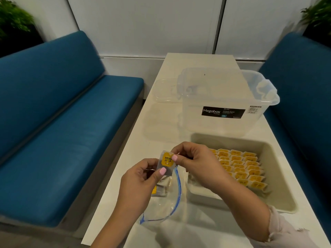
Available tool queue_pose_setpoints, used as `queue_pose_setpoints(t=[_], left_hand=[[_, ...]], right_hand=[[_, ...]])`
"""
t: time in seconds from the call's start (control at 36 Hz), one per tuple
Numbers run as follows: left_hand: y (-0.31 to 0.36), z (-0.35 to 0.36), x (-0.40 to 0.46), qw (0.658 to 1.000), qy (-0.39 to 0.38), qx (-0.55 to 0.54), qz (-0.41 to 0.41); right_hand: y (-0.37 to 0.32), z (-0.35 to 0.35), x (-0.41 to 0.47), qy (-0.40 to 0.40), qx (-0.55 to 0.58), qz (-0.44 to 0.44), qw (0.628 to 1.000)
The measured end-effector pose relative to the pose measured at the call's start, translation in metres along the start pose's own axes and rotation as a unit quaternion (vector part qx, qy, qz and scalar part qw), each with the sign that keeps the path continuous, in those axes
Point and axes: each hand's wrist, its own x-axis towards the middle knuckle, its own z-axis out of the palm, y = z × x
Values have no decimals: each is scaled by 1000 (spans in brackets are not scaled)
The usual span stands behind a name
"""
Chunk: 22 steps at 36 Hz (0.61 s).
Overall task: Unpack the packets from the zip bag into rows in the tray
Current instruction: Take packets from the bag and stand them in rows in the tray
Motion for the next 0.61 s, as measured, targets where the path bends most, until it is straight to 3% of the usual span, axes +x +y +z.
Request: queue_pose_setpoints(t=[0.25, 0.61], left_hand=[[2, 5, 4, 999, 22, 22, 37], [-4, 35, 11, 993, -24, 106, 42]], right_hand=[[2, -14, -1, 18, -33, -2, 999], [-5, -53, -7, 18, -231, 5, 973]])
